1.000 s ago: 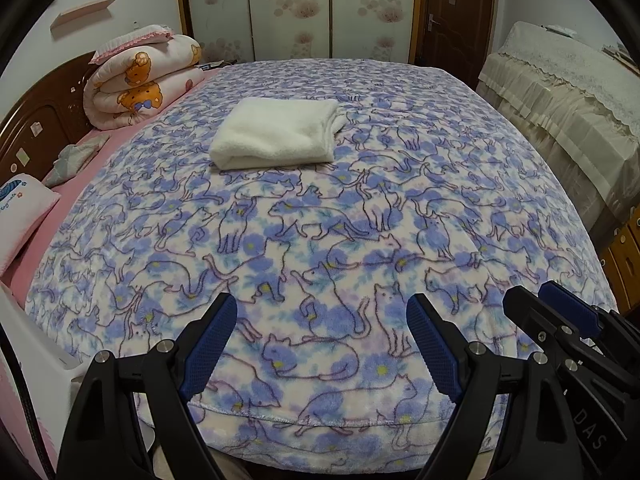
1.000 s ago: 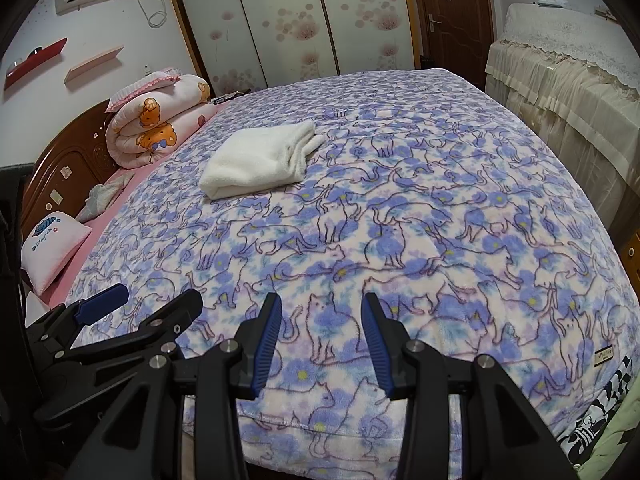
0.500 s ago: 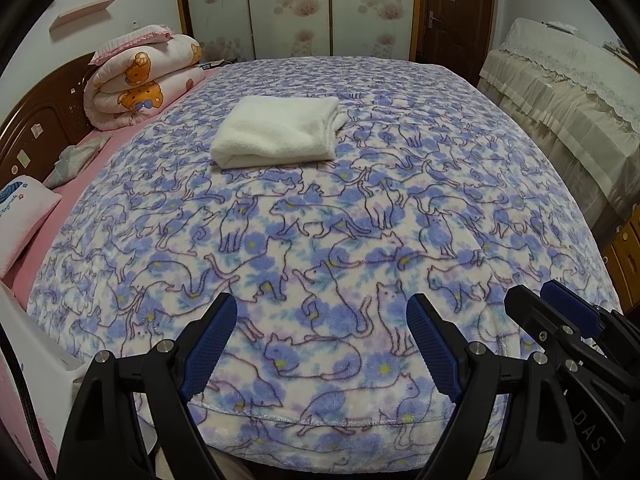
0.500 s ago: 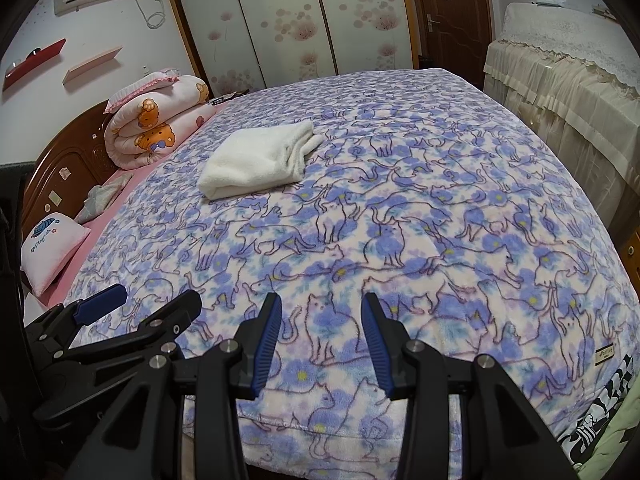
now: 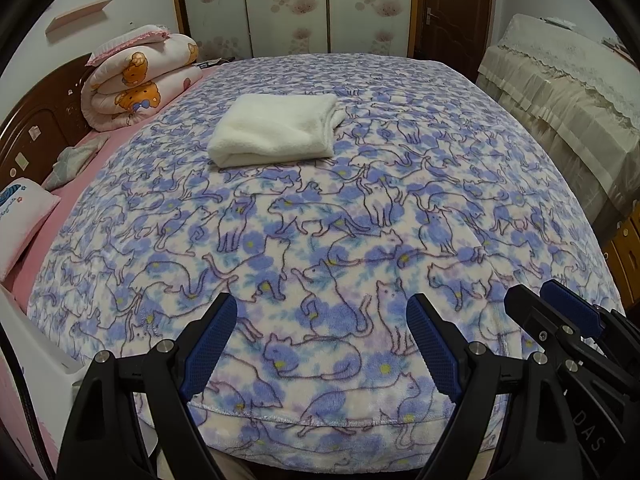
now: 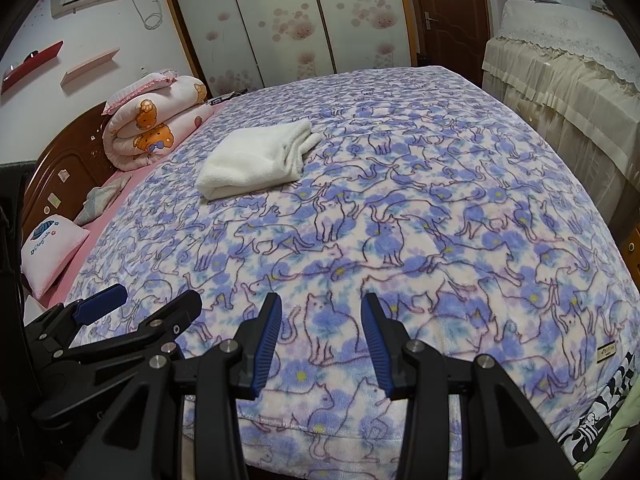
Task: Fold large clothes
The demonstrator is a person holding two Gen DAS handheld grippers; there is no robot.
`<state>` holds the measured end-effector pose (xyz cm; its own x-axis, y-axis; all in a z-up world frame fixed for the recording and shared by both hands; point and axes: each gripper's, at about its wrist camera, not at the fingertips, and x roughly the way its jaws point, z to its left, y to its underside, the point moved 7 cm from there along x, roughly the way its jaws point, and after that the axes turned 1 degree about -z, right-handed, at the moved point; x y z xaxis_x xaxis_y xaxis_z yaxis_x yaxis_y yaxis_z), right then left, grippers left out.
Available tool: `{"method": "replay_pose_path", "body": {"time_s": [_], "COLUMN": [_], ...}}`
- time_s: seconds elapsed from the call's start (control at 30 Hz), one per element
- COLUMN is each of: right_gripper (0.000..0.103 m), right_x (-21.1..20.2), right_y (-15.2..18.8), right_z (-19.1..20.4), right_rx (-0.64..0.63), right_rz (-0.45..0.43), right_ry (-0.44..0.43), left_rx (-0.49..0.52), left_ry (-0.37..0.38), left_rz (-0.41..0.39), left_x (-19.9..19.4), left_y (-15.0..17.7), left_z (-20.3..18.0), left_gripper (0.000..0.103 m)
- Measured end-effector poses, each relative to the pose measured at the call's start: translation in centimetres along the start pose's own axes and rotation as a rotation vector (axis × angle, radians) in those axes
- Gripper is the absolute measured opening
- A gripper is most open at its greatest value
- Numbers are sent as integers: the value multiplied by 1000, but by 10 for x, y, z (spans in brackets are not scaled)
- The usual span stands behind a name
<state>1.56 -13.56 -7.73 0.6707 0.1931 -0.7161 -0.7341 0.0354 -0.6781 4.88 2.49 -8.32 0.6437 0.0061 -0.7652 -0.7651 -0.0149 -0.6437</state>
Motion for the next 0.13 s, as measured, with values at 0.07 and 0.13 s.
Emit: {"method": "replay_pose_path", "body": {"time_s": [0.07,0.13], "right_gripper": [42,42], "right_x": [0,3], "right_y": [0,4], "right_z": [0,-1], "right_rx": [0,1], "right_rz": [2,4], "right_ry": [1,1], "left_rx": [1,4], "left_ry": [0,2], "left_rz": [4,8], "left_x": [1,3], "left_y": [2,4], "left_z": [2,5], "left_gripper": [86,86]}}
